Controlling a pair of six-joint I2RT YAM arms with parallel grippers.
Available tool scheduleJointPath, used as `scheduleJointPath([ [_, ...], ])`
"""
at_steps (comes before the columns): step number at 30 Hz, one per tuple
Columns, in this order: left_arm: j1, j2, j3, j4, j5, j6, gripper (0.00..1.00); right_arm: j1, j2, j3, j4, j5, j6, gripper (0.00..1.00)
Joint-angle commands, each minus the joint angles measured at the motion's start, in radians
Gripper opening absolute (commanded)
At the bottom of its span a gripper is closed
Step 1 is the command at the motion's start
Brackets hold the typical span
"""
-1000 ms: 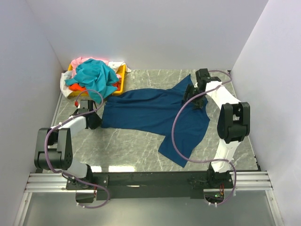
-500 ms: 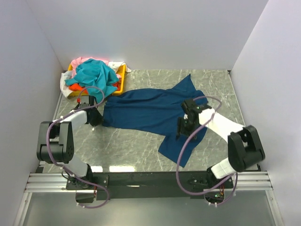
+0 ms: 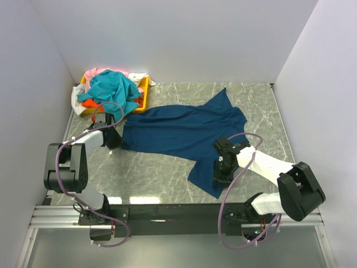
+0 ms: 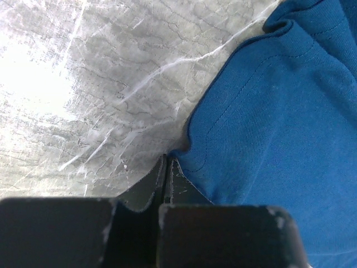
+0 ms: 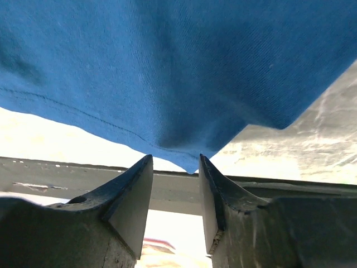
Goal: Fold and stack the t-shirts
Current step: Fold the tshirt
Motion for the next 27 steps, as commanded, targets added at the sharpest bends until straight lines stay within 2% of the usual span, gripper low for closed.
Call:
scheduleJointPath([
  [1, -0.001, 0.013, -0.024, -0.056, 0.016, 0.012, 0.01, 0.022, -0.035, -0.017, 0.009, -0.014, 0.042, 0.45],
  [9, -0.001, 0.024, -0.023, -0.059, 0.014, 0.011, 0.01, 0.044, 0.010, -0.033, -0.008, -0.025, 0.069, 0.41],
  [20, -0.001, 0.036, -0.024, -0.059, 0.016, 0.012, 0.00, 0.058, -0.012, -0.053, -0.045, -0.025, 0.096, 0.42],
  [27, -0.003, 0.045, -0.023, -0.057, 0.025, 0.014, 0.01, 0.058, 0.007, -0.090, -0.007, -0.034, 0.099, 0.42],
])
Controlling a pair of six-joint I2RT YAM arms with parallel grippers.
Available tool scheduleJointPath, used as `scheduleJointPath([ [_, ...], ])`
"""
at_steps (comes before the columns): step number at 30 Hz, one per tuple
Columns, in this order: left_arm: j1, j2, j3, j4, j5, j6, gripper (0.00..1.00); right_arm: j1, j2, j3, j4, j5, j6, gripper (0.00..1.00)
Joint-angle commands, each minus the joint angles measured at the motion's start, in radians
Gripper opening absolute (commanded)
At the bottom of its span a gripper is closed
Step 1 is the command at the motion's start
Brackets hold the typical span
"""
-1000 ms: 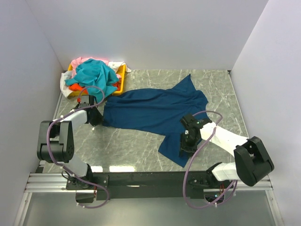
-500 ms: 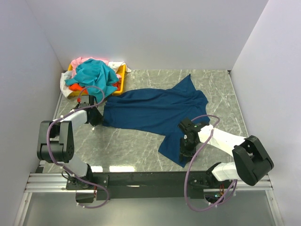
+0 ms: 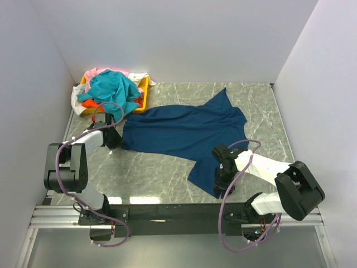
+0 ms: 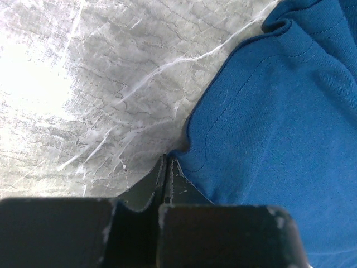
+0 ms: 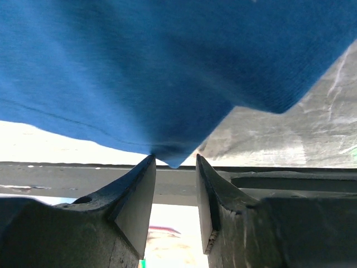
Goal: Fold and stack the t-shirts
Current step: Fold the tshirt
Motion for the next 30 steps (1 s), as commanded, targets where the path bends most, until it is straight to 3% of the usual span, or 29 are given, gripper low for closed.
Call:
scheduleJointPath([
  [1, -0.001, 0.045, -0.024, -0.060, 0.021, 0.016, 0.00, 0.008, 0.003, -0.021, 0.013, -0.008, 0.012, 0.42],
  [11, -0.003, 0.024, -0.035, -0.063, 0.010, 0.020, 0.00, 0.008, 0.055, -0.027, 0.098, 0.014, -0.013, 0.37],
  [17, -0.003, 0.016, -0.036, -0.073, -0.001, 0.022, 0.01, 0.010, 0.075, -0.018, 0.104, 0.017, -0.048, 0.01],
  [24, 0.007, -0.056, -0.038, -0.153, -0.001, -0.006, 0.01, 0.011, 0.015, 0.055, -0.052, 0.038, -0.091, 0.00],
  [30, 0.007, -0.206, -0.082, -0.245, 0.002, -0.064, 0.01, 0.010, -0.046, 0.143, -0.207, 0.033, -0.113, 0.00],
])
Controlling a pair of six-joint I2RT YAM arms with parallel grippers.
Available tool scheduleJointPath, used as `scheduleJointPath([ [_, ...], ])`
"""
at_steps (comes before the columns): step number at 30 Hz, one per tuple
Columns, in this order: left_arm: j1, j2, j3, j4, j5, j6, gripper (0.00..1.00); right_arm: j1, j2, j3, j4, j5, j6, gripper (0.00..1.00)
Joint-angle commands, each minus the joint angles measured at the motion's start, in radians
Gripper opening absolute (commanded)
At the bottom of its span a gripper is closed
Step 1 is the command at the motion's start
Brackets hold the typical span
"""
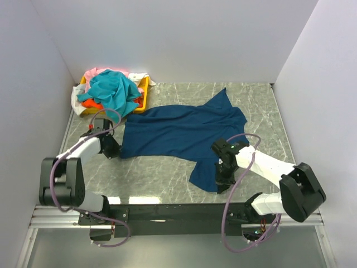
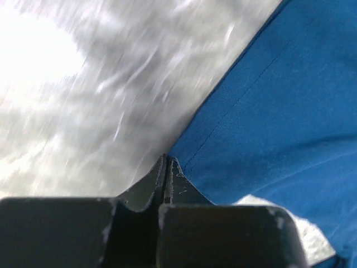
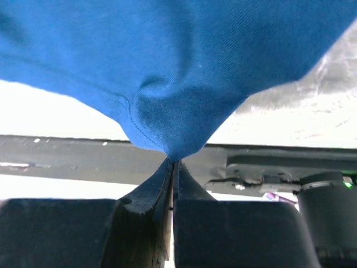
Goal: Fold and stack the t-shirts
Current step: Fold the tshirt
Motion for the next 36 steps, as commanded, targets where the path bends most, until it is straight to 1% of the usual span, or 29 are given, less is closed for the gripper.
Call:
scheduleJointPath([
  [1, 0.004, -0.112, -0.024, -0.102, 0.005, -0.039, 0.01, 0.006, -0.051, 0.063, -0.114, 0.024, -0.025, 0.00],
  [6, 0.004, -0.212, -0.036, -0.190, 0.000, -0.059, 0.00, 0.006, -0.088, 0.075, -0.196, 0.022, -0.036, 0.00],
  [7, 0.004, -0.238, -0.032, -0.223, -0.039, -0.059, 0.00, 0.008, -0.096, 0.074, -0.207, 0.019, -0.036, 0.00],
  [8, 0.004, -0.255, -0.027, -0.233, -0.040, -0.066, 0.00, 0.008, -0.103, 0.075, -0.231, 0.018, -0.036, 0.00],
  [13, 0.004, -0.309, 0.029, -0.323, -0.069, -0.071, 0.00, 0.008, -0.178, 0.083, -0.303, 0.021, -0.025, 0.00],
  [16, 0.004, -0.346, 0.031, -0.369, -0.078, -0.068, 0.01, 0.009, -0.221, 0.086, -0.349, 0.018, -0.013, 0.00],
  [25, 0.004, -0.458, 0.026, -0.465, -0.083, -0.074, 0.00, 0.009, -0.350, 0.069, -0.400, -0.037, 0.053, 0.00],
  [30, 0.004, -0.497, 0.017, -0.500, -0.087, -0.083, 0.00, 0.009, -0.388, 0.106, -0.473, -0.031, 0.056, 0.00],
  [36, 0.004, -0.548, 0.005, -0.557, -0.103, -0.089, 0.00, 0.011, -0.448, 0.120, -0.480, -0.137, 0.108, 0.00],
])
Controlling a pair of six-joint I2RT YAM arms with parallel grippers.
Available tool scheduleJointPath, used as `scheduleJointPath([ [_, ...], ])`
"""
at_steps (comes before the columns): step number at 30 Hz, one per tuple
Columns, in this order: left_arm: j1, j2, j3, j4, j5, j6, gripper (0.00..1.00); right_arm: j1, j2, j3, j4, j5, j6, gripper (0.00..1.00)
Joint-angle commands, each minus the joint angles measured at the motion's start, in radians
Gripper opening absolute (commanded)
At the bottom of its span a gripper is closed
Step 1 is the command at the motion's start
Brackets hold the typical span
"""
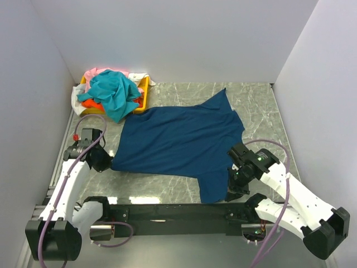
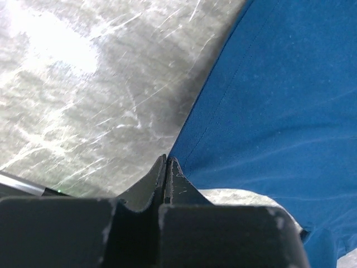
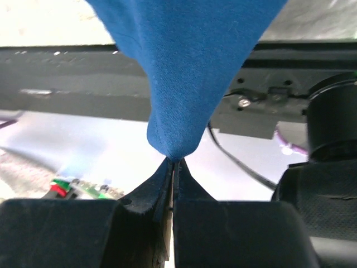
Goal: Fold and stack the t-shirts
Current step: Fold the tshirt
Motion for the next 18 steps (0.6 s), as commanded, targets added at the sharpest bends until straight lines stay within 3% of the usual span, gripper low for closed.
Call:
scheduleJointPath([
  [1, 0.004, -0.038, 0.007, -0.047, -0.027, -0.017, 0.00, 0.008, -0.037, 0.043, -0.113, -0.067, 0.049, 0.00],
  [11, 0.004, 0.114, 0.031, 0.085, 0.037, 0.001, 0.00, -0.002, 0.124, 0.219, -0.015, 0.054, 0.061, 0.00],
  [18, 0.027, 0.301, 0.120, 0.181, 0.052, 0.044, 0.00, -0.143, 0.286, 0.360, 0.050, 0.129, -0.026, 0.00],
])
